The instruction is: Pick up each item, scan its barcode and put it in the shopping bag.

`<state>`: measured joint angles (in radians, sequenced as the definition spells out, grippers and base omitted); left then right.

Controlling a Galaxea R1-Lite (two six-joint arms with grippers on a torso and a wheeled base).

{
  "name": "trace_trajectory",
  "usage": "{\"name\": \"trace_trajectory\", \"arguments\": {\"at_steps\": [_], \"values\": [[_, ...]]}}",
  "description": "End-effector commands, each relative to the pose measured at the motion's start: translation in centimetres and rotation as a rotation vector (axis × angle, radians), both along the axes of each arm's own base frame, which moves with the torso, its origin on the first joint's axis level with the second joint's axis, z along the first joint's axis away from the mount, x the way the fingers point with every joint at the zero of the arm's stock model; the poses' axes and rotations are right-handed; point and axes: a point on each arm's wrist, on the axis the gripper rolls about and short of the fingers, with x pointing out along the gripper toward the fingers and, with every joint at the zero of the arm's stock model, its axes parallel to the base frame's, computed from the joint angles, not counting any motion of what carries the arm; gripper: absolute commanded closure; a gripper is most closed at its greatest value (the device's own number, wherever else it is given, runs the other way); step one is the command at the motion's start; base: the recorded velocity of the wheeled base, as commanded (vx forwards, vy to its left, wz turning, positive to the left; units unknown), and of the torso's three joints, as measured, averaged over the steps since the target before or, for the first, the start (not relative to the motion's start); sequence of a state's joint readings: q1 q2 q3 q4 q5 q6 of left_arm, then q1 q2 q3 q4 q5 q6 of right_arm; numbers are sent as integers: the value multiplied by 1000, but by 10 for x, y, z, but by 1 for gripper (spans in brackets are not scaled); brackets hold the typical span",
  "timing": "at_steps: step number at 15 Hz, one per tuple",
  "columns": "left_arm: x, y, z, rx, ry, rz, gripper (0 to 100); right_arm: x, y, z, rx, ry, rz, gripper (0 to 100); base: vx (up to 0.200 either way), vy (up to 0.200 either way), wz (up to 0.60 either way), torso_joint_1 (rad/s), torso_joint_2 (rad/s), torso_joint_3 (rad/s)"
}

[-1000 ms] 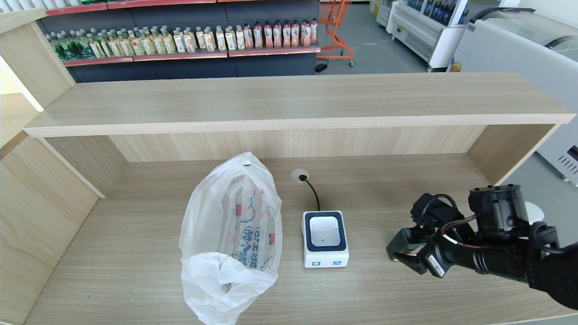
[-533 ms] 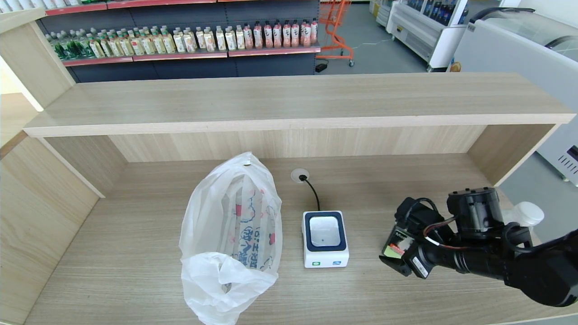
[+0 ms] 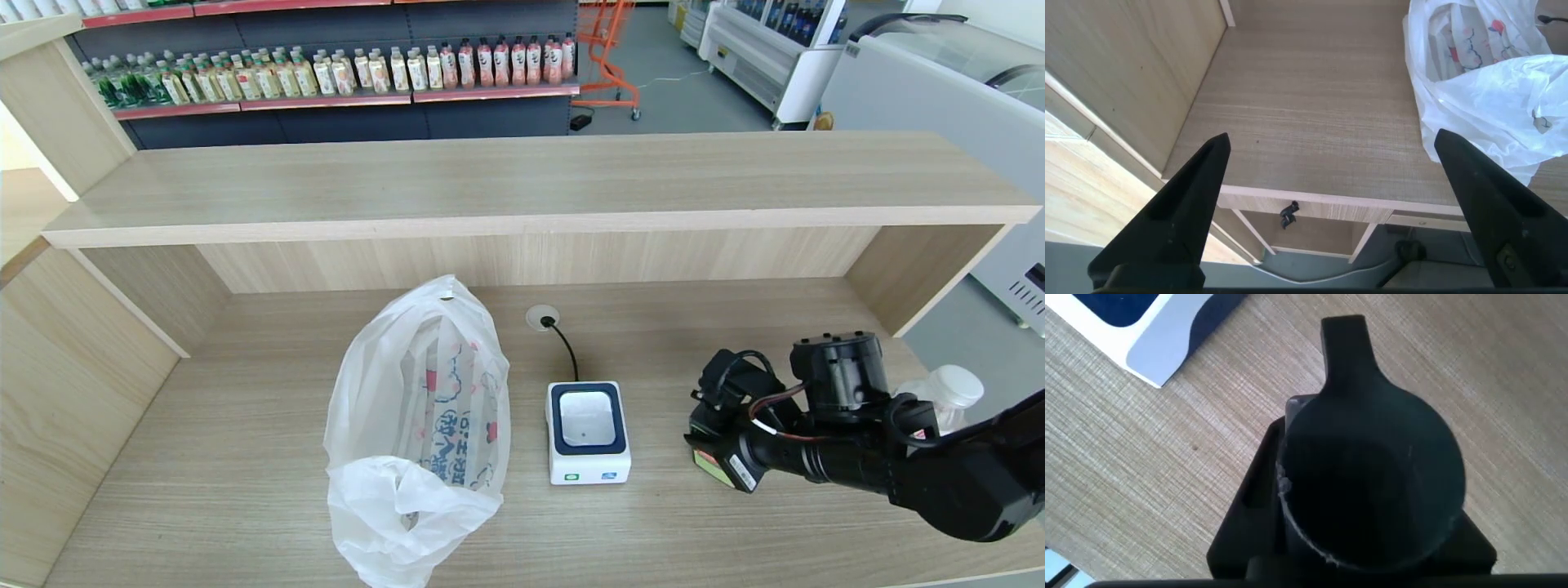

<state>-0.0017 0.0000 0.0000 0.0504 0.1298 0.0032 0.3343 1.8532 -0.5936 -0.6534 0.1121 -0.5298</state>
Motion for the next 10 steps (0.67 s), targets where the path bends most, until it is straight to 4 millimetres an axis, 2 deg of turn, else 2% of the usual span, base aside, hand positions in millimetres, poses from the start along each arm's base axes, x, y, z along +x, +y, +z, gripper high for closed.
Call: {"name": "trace_trajectory", "arguments": {"at_steps": [1,2,4,5,6,7,8,9,10], "values": [[0,0,0,0,0,1,0,-4,-1,1,7,-22,2,100,0,0,0,0,0,0],[0,0,0,0,2,1,0,-10,-3,10,27,-80,1,100,0,0,0,0,0,0],[0,0,0,0,2,1,0,-21,-15,44,77,-228,-26,100,0,0,0,0,0,0],[0,0,0,0,2,1,0,-39,-24,56,87,-272,-41,100,0,0,0,0,0,0],[0,0,0,0,0,1,0,-60,-32,59,76,-298,-43,100,0,0,0,0,0,0],[0,0,0,0,2,1,0,-73,-38,64,28,-353,-26,100,0,0,0,0,0,0],[0,0,0,0,2,1,0,-81,-52,78,-129,-490,2,100,0,0,0,0,0,0],[0,0,0,0,0,1,0,-86,-59,88,-248,-609,52,100,0,0,0,0,0,0],[0,0,0,0,0,1,0,-87,-60,91,-271,-646,83,100,0,0,0,0,0,0]]}}
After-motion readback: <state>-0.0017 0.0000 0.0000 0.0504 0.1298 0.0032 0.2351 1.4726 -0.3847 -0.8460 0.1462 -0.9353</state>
